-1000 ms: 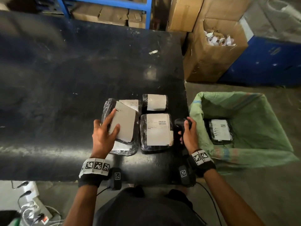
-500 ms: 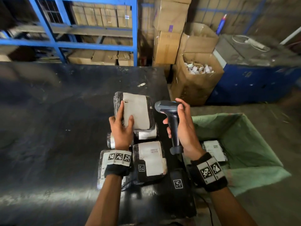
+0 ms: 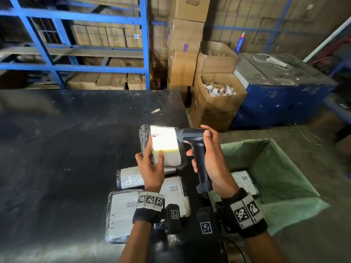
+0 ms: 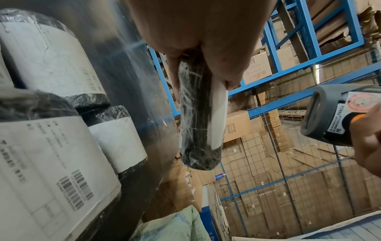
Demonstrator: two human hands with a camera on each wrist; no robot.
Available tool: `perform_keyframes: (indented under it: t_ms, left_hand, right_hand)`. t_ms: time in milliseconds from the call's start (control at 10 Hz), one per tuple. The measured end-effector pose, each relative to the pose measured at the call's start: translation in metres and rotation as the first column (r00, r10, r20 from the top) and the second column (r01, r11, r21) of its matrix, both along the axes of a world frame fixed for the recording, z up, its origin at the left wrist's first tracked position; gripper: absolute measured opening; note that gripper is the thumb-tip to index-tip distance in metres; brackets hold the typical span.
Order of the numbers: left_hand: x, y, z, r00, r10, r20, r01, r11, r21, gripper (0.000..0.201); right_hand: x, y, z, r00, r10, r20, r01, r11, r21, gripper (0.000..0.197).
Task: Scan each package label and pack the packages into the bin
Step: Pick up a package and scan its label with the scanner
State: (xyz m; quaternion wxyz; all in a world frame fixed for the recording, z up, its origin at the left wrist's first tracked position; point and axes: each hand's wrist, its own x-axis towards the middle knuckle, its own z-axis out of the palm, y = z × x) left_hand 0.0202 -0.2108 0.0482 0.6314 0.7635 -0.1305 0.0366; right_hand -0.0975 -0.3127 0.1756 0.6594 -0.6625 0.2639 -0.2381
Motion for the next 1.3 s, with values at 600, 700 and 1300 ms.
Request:
perform_keyframes:
  t_ms: [600,700,1300]
  left_hand:
    - [-0.005,0.019,-0.013,0.999,0.034,0.003,-0.034,0.998,0.05,0.063]
    - [-0.009,0.023,-0.012,0.999,0.046,-0.008,-0.045,0.998,0.047,0.063]
    - [-0.041,0.029,-0.02,0.999,-0.037,-0.013,0.038,0.995,0.092,0.061]
  right_hand:
    - [-0.005,-0.01,-0.116,0.933,-0.226,-0.279,0.189,0.97,-0.155,0.032]
    - [-0.012,-0.01,-0.17,0.911,-0.24,-0.335,0.217,0.97,-0.107,0.023]
    - [-0.049,-0.006,-0.237,0.806,-0.114,-0.581,0.006,0.983,-0.184,0.053]
